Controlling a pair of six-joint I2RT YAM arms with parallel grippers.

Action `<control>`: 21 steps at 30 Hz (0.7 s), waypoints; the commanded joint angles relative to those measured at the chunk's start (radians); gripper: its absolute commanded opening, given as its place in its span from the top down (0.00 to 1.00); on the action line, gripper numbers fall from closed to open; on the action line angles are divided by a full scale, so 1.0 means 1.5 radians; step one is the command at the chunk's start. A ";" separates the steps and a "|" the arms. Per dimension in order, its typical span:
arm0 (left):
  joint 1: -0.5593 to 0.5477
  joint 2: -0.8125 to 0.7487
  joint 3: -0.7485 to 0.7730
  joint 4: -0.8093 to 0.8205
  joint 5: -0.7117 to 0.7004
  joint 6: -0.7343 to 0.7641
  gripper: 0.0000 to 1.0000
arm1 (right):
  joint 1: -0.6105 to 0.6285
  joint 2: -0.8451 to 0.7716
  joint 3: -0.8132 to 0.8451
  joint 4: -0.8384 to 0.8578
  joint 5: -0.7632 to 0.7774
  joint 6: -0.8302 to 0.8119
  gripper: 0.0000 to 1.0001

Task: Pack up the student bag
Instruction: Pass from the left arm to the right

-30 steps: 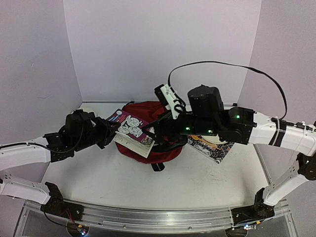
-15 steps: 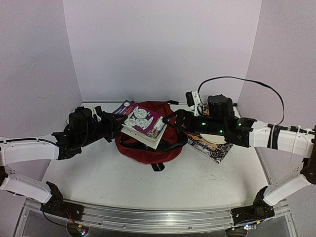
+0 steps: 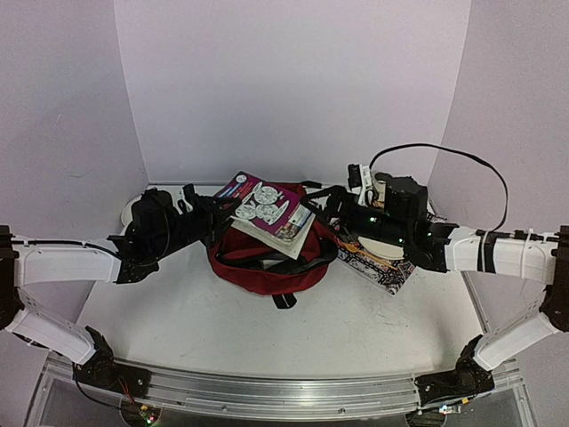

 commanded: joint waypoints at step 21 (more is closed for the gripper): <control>-0.011 0.072 0.100 0.248 0.029 -0.020 1.00 | -0.008 0.078 -0.011 0.267 -0.140 0.085 0.15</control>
